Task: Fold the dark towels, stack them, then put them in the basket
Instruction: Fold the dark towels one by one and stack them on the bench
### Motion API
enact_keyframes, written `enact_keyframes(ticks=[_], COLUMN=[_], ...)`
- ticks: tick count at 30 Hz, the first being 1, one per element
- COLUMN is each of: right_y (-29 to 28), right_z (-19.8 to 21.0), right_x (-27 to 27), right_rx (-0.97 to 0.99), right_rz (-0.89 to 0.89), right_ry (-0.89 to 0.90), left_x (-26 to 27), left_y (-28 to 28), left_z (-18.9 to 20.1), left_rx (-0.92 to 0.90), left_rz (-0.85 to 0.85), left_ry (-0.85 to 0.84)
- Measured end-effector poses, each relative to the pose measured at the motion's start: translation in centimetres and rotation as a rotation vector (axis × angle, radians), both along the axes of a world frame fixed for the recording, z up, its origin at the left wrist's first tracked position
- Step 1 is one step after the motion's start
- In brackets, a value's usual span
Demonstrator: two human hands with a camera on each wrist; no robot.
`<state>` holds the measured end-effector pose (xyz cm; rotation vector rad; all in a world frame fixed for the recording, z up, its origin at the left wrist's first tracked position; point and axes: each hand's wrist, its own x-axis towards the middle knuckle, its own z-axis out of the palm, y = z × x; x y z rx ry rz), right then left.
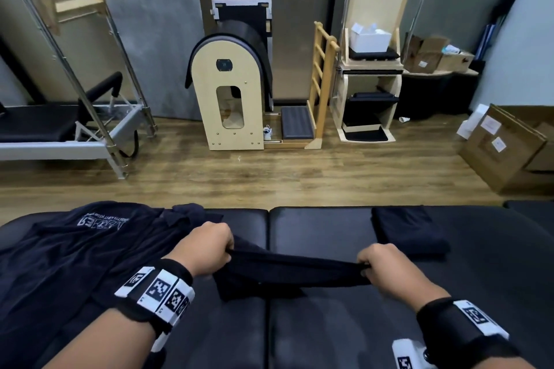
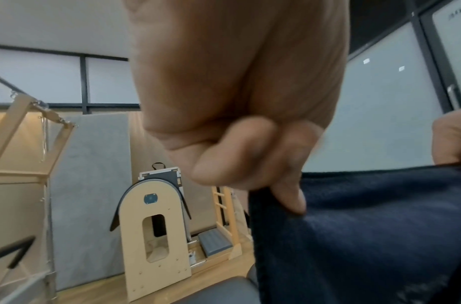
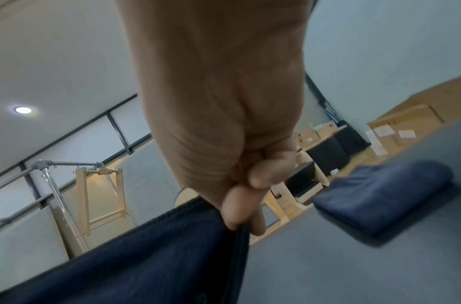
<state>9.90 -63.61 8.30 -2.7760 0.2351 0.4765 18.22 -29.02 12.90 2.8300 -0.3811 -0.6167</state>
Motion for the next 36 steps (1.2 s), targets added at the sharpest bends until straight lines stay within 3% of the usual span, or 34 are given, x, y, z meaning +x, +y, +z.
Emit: enact_keyframes(ticks=[3,6,11,14,18,20,23,26,31,36], right_y=[0.7,1.6,3.5,4.2,6.6,7.2,7.2,6.6,4.1,1.1], right_z=[-0.9,-1.6,1.3,6.2,17.2,21.4,22.9,20.8,14.7,8.1], right_x=[0.5,2.5,9.9,16.0,19.1,18.3,15.5,11.7,4.5,-4.3], right_rx=[0.315,0.466,0.535,0.433,0.444,0.401,0.303,0.184,0.030,-0.031], right_rz=[-0.193,-0.320,-0.462,-0.495,-0.510,-0.439,-0.288,-0.202,-0.081,-0.034], right_ry=[0.070,0.126,0.098,-0.286,-0.931,-1.092,-1.197,-1.144,-1.030,-0.635], left_x=[0.6,3.0,9.5,14.0,18.2,18.2,16.0,12.6,6.7,-1.5], left_y=[0.1,0.8,1.6,2.4,4.8,5.7,6.8,7.4,7.1,5.0], left_z=[-0.4,-0.7,2.3,7.4,16.3,19.1,19.7,17.3,10.7,2.7], left_rx=[-0.195,-0.273,-0.172,-0.203,-0.363,-0.449,-0.439,-0.349,-0.279,-0.098], left_rz=[0.175,0.272,0.178,0.129,0.084,0.022,-0.092,-0.163,-0.192,-0.149], left_ry=[0.066,0.003,-0.244,-0.480,-1.003,-1.201,-1.347,-1.315,-1.114,-0.801])
